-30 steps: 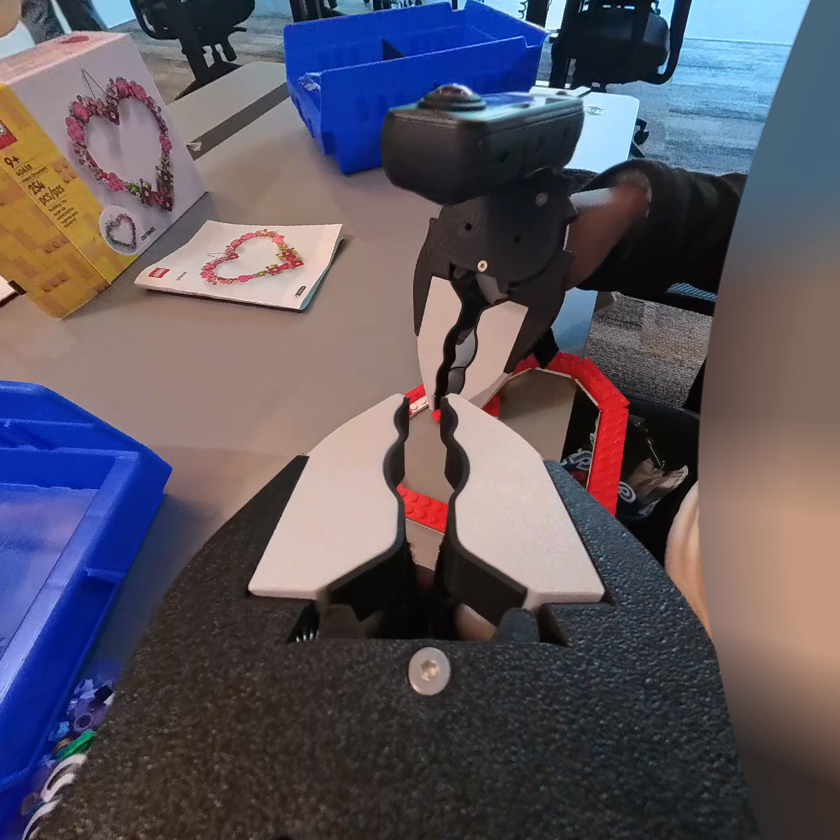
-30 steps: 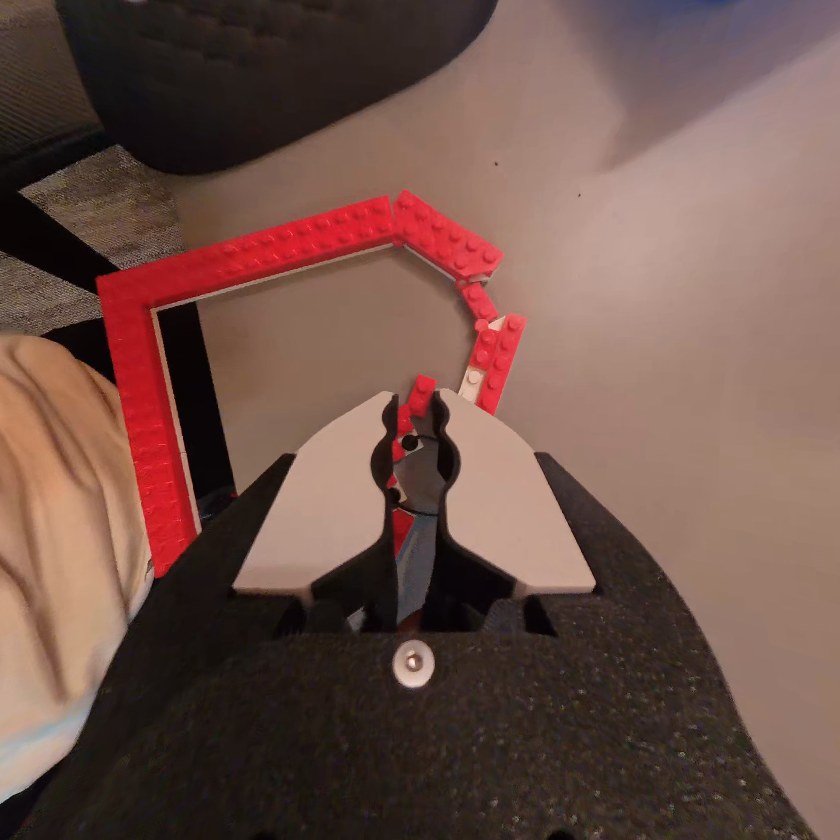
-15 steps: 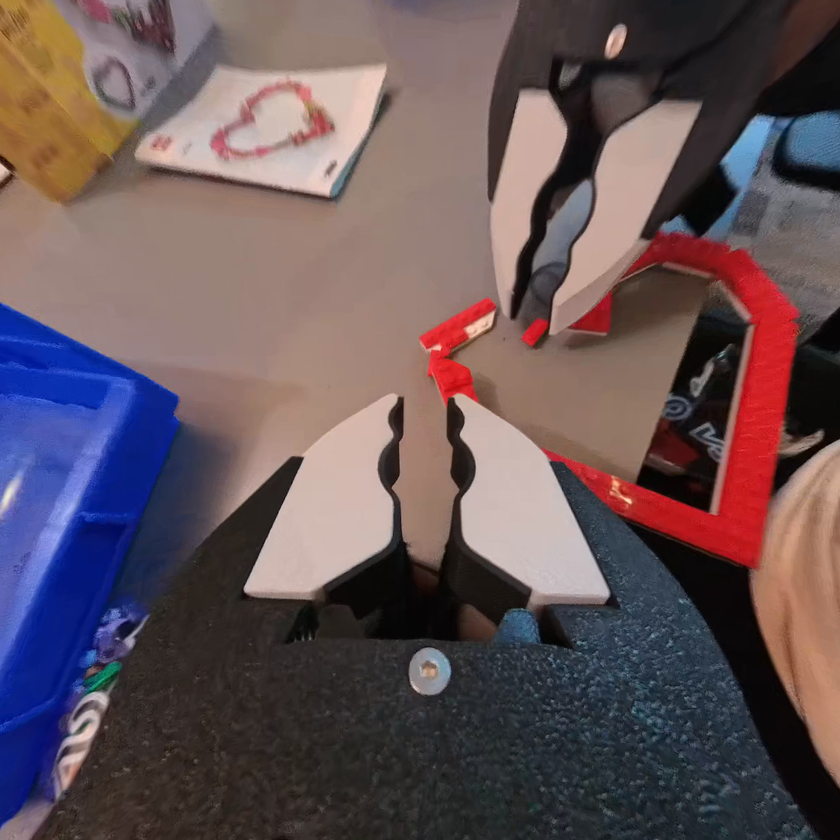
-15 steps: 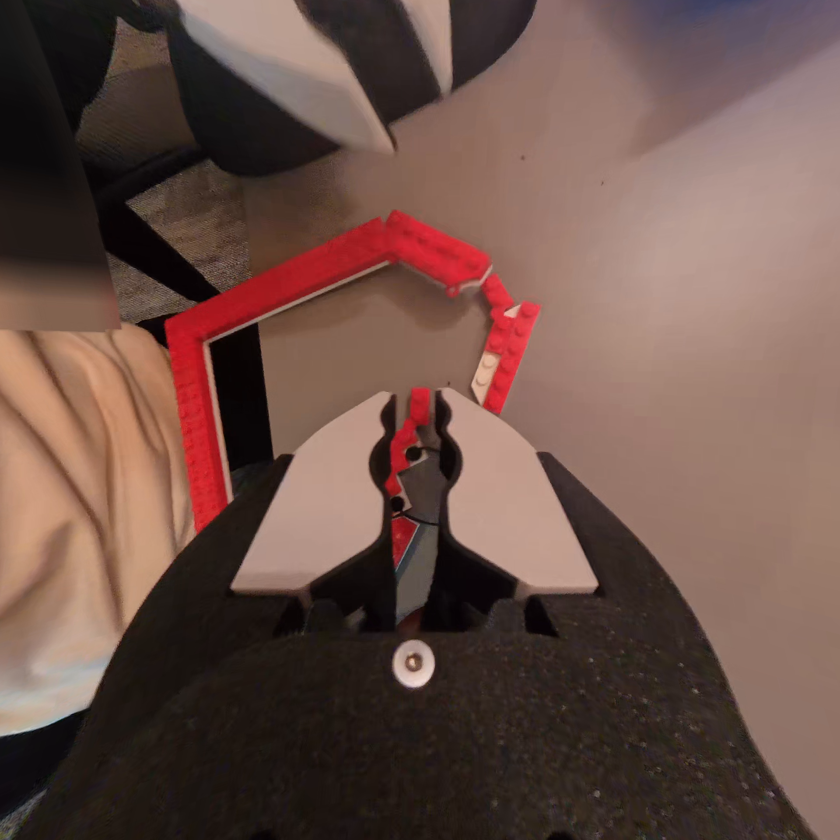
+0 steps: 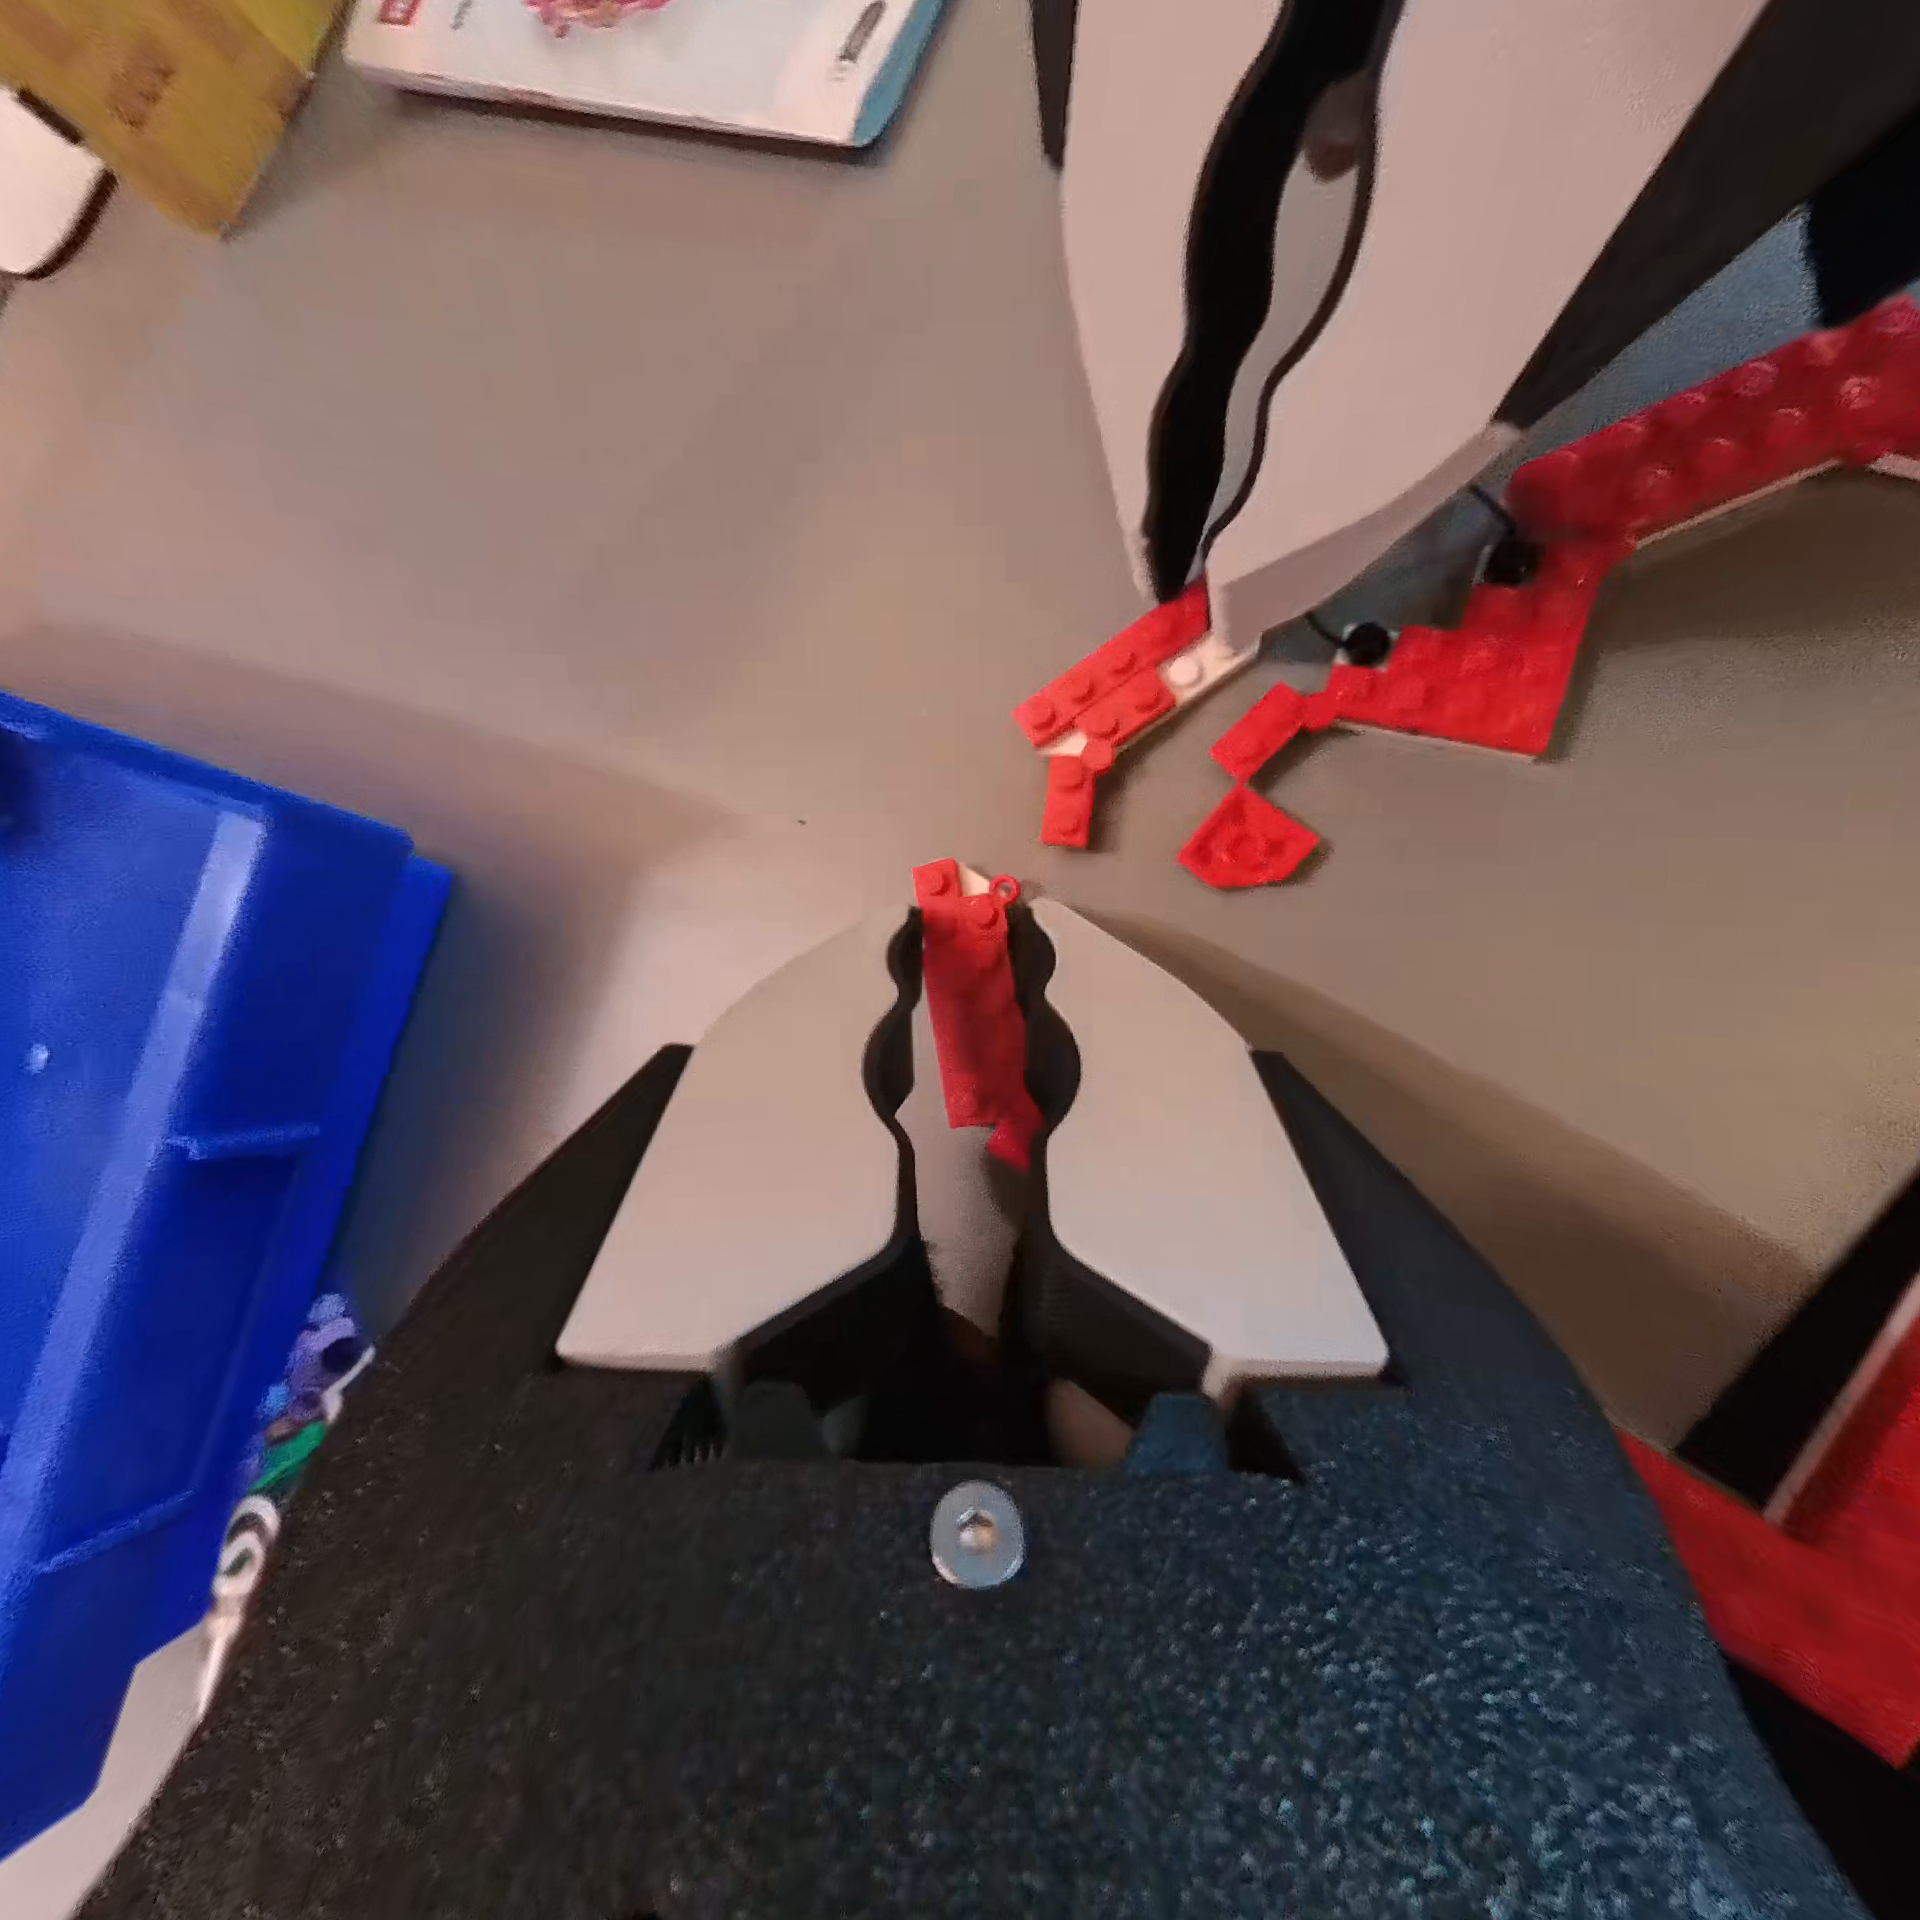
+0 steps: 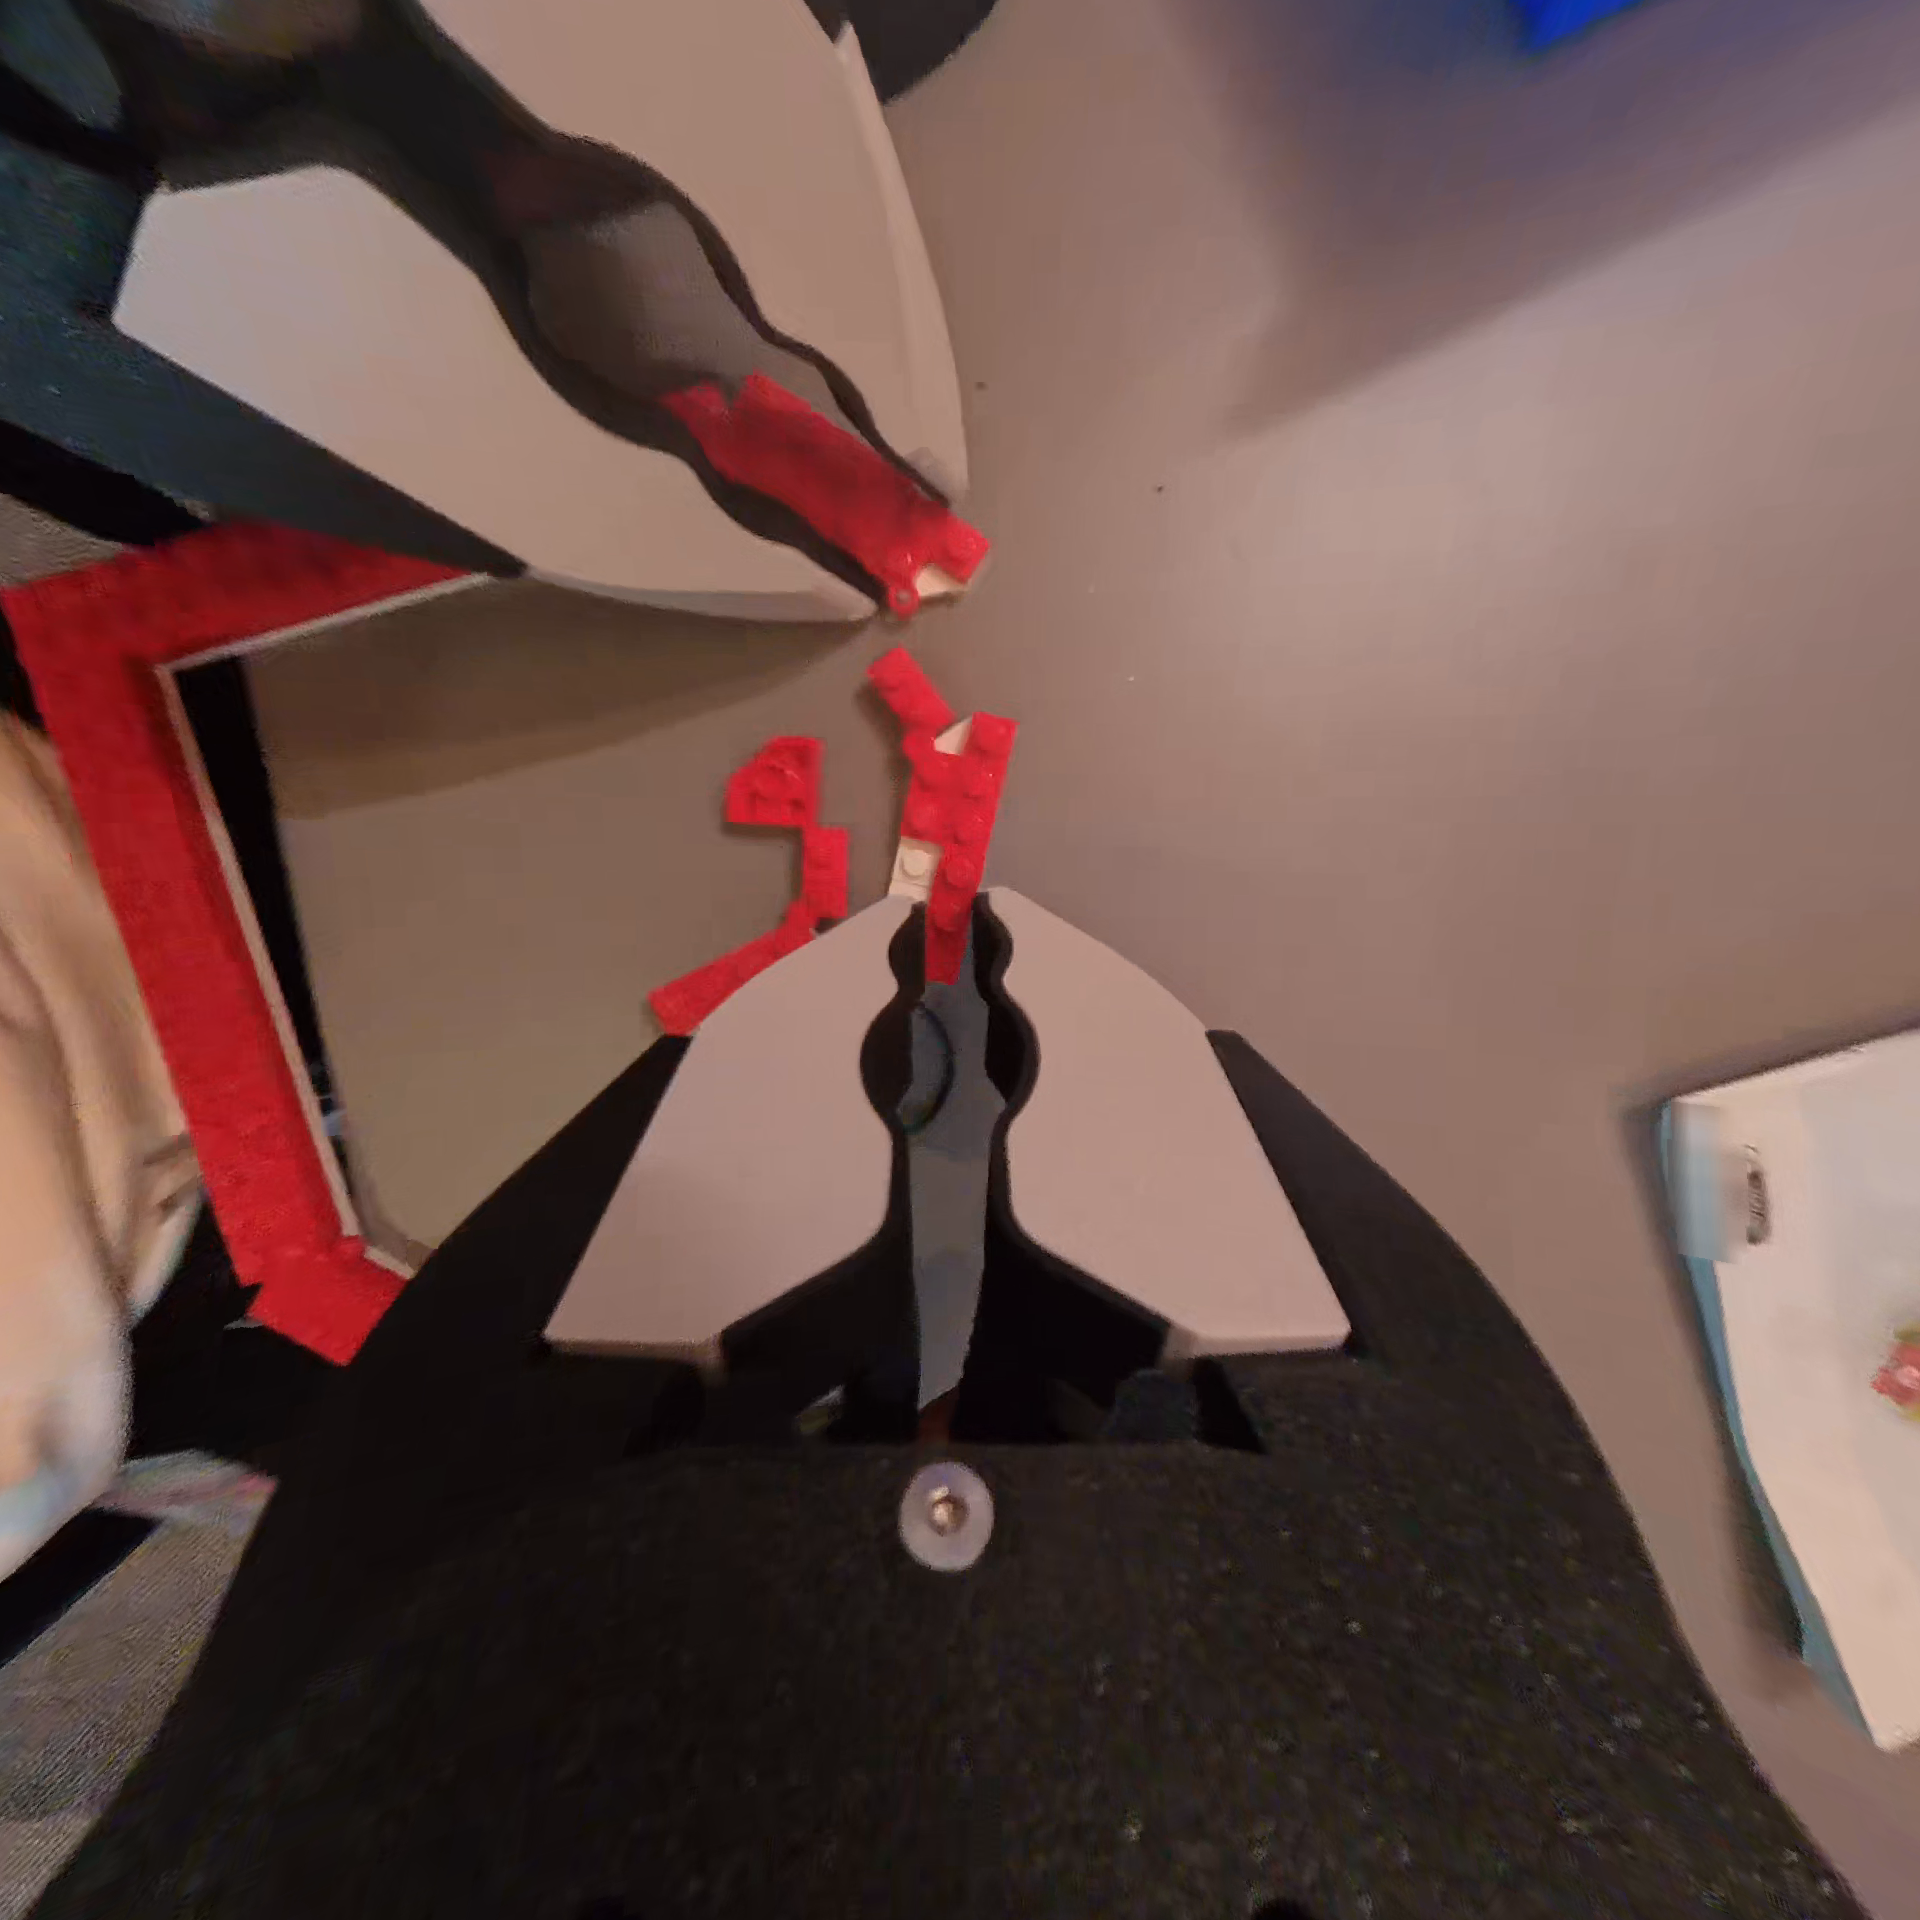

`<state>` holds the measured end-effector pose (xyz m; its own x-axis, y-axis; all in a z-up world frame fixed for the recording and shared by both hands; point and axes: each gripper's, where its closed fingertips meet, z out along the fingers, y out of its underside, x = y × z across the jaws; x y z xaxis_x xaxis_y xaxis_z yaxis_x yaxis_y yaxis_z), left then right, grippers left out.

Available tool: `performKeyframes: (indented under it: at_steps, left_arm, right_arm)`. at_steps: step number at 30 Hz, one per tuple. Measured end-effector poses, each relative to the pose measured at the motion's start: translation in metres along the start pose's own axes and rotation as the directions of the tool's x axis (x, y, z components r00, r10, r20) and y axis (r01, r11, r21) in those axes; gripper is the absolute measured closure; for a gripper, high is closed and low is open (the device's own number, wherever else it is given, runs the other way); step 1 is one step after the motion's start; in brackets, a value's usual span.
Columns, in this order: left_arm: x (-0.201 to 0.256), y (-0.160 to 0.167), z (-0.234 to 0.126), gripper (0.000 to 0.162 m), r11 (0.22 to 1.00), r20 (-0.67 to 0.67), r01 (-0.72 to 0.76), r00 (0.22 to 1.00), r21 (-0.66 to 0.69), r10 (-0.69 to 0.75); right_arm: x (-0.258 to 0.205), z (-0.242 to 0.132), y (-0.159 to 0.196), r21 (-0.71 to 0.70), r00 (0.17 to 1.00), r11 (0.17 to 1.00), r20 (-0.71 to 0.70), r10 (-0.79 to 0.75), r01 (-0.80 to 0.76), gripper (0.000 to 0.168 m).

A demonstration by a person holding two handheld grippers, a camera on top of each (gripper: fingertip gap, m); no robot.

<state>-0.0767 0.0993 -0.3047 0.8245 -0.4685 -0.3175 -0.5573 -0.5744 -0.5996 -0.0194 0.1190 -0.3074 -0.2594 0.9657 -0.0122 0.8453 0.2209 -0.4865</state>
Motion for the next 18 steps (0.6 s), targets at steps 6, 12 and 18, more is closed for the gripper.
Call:
performKeyframes:
  at_steps: [6, 12, 18]
  left_arm:
    - [-0.011, 0.003, -0.003, 0.137, 1.0, 0.039, -0.01, 0.999, 0.006, 0.01]
    - [-0.021, -0.013, -0.029, 0.14, 0.991, 0.007, 0.052, 0.999, 0.121, -0.053]
    - [-0.038, -0.031, -0.063, 0.141, 0.942, -0.045, 0.149, 0.989, 0.302, -0.143]
  right_arm:
    - [0.008, -0.011, -0.005, 0.088, 0.998, 0.995, -0.047, -0.035, 0.039, 0.16]
    - [-0.042, -0.003, -0.023, 0.111, 0.966, 0.965, 0.08, -0.248, 0.238, 0.136]
    - [-0.035, 0.016, -0.02, 0.04, 0.961, 0.967, 0.105, -0.255, 0.252, 0.151]
